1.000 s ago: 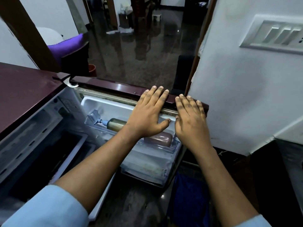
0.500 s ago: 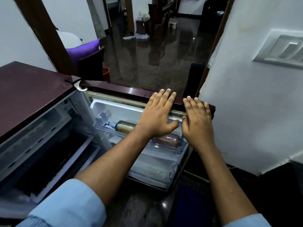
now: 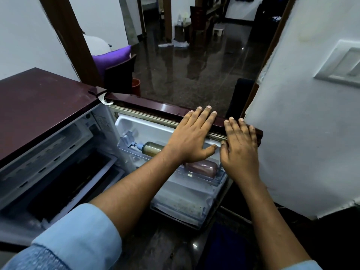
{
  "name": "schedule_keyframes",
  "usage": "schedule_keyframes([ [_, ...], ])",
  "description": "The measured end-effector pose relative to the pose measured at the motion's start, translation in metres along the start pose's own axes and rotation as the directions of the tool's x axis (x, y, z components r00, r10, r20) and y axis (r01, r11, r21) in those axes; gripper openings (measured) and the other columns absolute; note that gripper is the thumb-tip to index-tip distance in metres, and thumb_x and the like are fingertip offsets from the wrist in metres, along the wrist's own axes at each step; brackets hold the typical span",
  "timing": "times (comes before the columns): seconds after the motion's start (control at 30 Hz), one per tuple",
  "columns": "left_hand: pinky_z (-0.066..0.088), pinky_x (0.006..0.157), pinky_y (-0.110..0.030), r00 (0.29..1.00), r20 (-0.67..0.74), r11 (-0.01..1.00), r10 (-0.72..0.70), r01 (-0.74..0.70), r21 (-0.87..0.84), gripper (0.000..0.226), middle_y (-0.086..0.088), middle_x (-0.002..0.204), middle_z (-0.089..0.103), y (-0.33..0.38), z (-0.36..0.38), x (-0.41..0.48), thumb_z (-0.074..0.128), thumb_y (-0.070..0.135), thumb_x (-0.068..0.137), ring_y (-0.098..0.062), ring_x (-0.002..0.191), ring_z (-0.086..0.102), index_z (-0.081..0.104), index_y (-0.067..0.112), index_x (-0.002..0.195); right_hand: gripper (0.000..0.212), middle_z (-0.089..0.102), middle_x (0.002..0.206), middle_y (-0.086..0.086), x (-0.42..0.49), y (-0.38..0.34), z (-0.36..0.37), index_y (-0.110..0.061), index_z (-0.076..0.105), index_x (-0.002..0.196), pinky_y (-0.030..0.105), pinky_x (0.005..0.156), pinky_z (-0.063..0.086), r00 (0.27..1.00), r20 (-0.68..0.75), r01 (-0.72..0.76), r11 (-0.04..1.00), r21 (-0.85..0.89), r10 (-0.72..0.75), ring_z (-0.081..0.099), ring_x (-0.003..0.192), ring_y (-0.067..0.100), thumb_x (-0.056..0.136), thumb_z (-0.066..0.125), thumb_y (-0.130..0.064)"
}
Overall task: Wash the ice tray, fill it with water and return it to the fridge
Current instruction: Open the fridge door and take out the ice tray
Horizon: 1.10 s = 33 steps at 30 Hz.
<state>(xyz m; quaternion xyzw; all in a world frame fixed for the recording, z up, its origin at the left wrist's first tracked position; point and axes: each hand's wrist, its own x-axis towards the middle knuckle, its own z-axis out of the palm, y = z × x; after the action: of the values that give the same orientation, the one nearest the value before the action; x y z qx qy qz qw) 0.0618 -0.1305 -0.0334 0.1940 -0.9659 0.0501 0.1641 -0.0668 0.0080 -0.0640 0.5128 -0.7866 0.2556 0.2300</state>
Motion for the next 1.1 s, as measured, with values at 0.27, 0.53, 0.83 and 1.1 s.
schedule_keyframes([
  [0.27,0.008,0.132,-0.053,1.0,-0.001,0.999,0.02,-0.019,0.046,0.096,-0.012,0.178,0.006,-0.004,-0.001,-0.001,0.044,0.069,0.094,-0.032,0.165,0.005,0.012,0.02,0.17,0.062,0.036,0.166,0.015,0.001,-0.007,-0.002,-0.007,0.043,0.157,0.05,0.13,0.012,0.999,-0.031,-0.024,1.0,0.013,0.024,0.021,0.159,0.033,0.098,0.052,-0.021],
  [0.53,0.002,0.131,-0.058,0.998,-0.055,0.993,-0.004,0.01,0.115,0.094,-0.011,0.179,0.005,-0.02,-0.003,-0.013,0.039,0.073,0.095,-0.035,0.165,-0.006,0.019,0.019,0.17,0.059,0.037,0.165,0.017,0.006,-0.03,0.001,-0.007,0.045,0.156,0.054,0.13,0.01,0.999,-0.044,0.003,0.998,0.069,0.0,0.022,0.159,0.035,0.099,0.053,-0.019],
  [0.83,0.003,0.13,-0.06,0.988,-0.074,0.977,-0.132,0.143,0.159,0.094,-0.011,0.179,0.002,-0.064,-0.007,-0.055,0.042,0.073,0.096,-0.035,0.165,-0.006,0.018,0.021,0.17,0.058,0.038,0.164,0.018,0.019,-0.075,0.018,-0.006,0.047,0.154,0.053,0.13,0.007,0.99,-0.047,0.14,0.975,0.173,-0.134,0.022,0.158,0.037,0.098,0.054,-0.019],
  [1.1,0.003,0.13,-0.062,0.941,-0.068,0.92,-0.331,0.338,0.197,0.093,-0.011,0.179,0.0,-0.104,-0.009,-0.116,0.041,0.073,0.097,-0.035,0.164,-0.007,0.015,0.022,0.17,0.057,0.039,0.164,0.019,0.034,-0.128,0.04,-0.006,0.049,0.152,0.057,0.129,0.009,0.952,-0.041,0.299,0.9,0.318,-0.302,0.022,0.158,0.039,0.097,0.056,-0.016],
])
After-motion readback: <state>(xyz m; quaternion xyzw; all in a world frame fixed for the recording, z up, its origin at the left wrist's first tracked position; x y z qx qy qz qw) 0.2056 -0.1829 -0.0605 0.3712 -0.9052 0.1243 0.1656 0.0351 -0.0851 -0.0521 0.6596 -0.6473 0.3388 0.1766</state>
